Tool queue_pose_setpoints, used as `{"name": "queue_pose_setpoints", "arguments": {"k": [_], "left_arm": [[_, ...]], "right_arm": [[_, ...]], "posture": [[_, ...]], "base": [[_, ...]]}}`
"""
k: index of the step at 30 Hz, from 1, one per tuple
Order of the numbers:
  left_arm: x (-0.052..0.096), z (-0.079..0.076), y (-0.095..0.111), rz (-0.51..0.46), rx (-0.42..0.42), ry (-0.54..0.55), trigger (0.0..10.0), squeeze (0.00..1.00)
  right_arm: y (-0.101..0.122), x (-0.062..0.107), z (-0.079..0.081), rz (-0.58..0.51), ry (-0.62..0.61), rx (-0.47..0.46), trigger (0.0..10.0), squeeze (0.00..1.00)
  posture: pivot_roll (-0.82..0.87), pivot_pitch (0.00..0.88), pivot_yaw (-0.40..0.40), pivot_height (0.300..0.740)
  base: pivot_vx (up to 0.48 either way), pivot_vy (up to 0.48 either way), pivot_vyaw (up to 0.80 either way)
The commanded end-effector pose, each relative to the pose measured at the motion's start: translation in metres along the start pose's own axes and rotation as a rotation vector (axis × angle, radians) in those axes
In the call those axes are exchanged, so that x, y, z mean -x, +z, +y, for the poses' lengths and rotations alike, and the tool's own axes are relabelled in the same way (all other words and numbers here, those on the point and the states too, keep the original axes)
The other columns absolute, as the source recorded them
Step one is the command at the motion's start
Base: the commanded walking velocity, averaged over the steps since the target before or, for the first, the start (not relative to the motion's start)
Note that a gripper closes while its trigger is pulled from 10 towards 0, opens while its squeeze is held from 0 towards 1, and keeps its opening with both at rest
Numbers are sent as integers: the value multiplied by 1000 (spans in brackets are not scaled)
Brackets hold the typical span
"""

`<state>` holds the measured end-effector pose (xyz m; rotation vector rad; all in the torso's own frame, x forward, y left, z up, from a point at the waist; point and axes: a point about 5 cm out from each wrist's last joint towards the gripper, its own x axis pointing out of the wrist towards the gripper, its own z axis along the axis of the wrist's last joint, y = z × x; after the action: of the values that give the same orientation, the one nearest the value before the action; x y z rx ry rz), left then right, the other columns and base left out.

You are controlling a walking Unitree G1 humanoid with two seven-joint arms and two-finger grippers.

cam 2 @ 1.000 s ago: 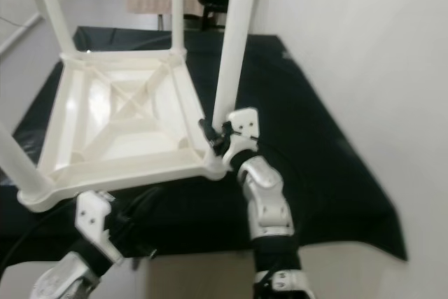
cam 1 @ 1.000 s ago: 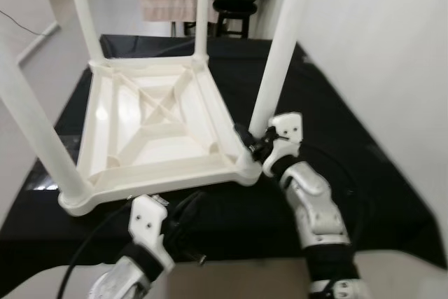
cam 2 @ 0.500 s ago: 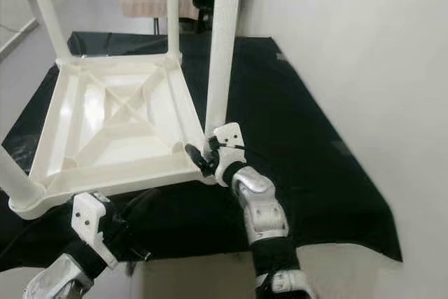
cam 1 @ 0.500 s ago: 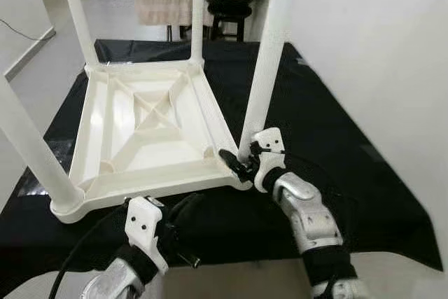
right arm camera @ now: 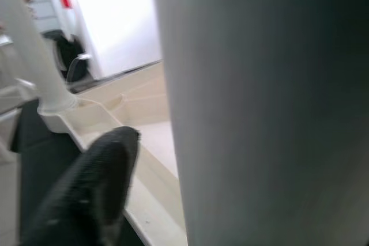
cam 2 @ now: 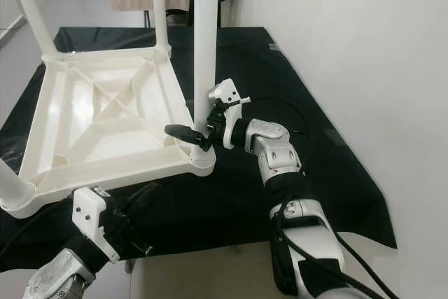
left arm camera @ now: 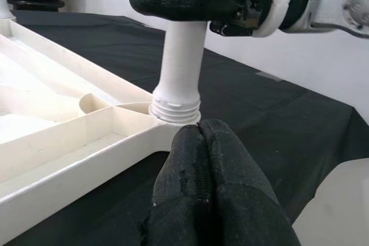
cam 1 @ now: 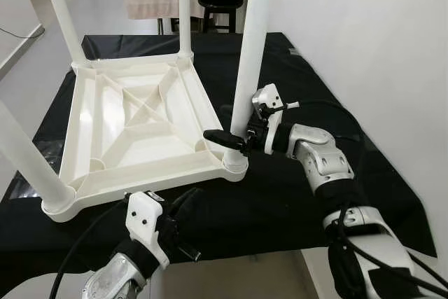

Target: Building children table

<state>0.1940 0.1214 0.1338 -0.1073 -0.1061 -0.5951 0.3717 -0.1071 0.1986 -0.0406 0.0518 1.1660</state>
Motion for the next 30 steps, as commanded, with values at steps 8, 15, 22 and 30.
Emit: {"name": "queue_pose_setpoints", "arguments": {"k": [8, 15, 22, 30], "left_arm": [[0, -4, -5, 16, 14, -3, 10000, 0], [2, -6, -4, 13, 19, -8, 10000, 0], [7, -3, 0, 12, 23, -8, 10000, 0], [7, -4, -1, 12, 26, -7, 10000, 0]], "right_arm": [[0, 5, -5, 0, 40, -6, 0, 0], [-13, 40, -16, 34, -216, 46, 0, 0], [-76, 33, 49, 40, -931, -46, 0, 0], [-71, 9, 56, 58, -694, -51, 0, 0]], "posture": [[116, 37, -101, 740], [101, 55, -106, 740], [67, 93, -101, 740], [80, 89, -116, 740]], "base": [[0, 0, 0], [0, 0, 0], [0, 0, 0], [0, 0, 0]]}}
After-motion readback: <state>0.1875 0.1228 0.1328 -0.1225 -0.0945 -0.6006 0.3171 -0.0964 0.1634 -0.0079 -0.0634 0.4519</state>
